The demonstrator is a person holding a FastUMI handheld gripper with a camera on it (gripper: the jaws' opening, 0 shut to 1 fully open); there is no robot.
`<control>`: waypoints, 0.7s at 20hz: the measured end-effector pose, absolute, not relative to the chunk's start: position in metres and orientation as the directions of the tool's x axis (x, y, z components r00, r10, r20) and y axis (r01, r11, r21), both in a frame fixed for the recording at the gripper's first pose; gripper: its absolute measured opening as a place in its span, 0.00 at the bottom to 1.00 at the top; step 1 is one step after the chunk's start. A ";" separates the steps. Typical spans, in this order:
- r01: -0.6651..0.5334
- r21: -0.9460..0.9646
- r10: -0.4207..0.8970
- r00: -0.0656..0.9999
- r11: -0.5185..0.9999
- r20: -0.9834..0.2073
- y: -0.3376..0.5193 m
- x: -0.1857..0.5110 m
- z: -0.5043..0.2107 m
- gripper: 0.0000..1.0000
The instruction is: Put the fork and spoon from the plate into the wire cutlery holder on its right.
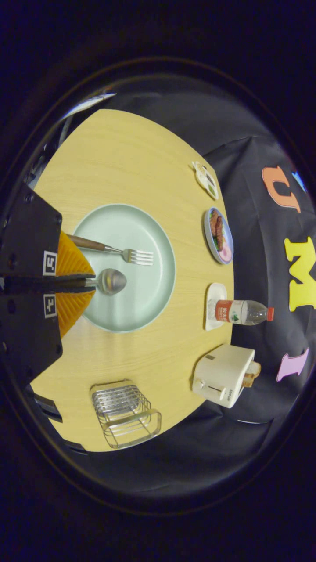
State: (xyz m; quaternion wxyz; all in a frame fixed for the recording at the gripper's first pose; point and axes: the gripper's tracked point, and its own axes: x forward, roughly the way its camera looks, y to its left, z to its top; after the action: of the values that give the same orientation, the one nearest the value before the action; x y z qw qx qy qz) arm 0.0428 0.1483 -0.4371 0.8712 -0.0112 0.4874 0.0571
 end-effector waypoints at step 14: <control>-0.172 0.012 0.117 0.616 0.985 -0.779 0.071 0.051 -0.354 0.01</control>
State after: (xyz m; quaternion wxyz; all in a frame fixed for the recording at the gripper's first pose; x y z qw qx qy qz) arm 0.0514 0.0715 -0.3540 0.8982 -0.0321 0.4309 0.0806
